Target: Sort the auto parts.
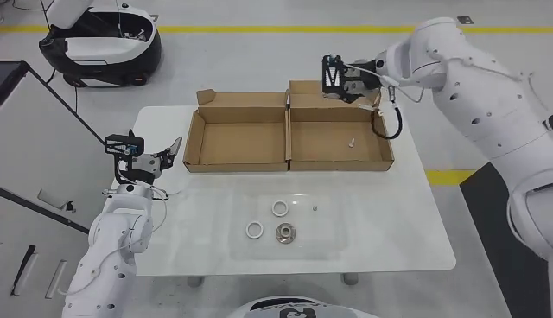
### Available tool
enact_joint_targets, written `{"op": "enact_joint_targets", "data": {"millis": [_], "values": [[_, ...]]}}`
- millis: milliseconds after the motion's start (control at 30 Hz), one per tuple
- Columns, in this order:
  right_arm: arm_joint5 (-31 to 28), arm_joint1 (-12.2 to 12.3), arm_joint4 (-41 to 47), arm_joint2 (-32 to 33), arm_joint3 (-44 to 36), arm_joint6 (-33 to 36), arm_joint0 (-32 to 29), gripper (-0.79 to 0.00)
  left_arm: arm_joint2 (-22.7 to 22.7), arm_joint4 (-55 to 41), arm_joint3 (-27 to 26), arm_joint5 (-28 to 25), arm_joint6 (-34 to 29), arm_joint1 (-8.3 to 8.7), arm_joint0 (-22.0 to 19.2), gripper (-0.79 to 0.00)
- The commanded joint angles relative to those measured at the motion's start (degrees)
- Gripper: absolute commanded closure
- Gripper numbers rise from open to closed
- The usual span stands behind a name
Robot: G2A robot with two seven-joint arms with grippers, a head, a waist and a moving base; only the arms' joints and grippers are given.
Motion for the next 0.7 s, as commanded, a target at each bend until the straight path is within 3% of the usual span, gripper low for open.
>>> {"op": "enact_joint_targets", "data": {"millis": [0, 333, 667], "values": [[0.00, -0.98, -1.76, -3.75, 2.29, -1.04, 1.66, 0.000, 0.00, 0.00, 0.00, 0.00, 0.00, 0.00, 0.00, -0.785], [0.00, -7.27, -3.99, -19.39, 15.36, -3.36, 7.04, 0.000, 0.00, 0.00, 0.00, 0.00, 0.00, 0.00, 0.00, -0.785], [0.00, -15.56, -6.17, -19.39, 27.69, -0.04, 4.28, 0.000, 0.00, 0.00, 0.00, 0.00, 0.00, 0.00, 0.00, -0.785]]}}
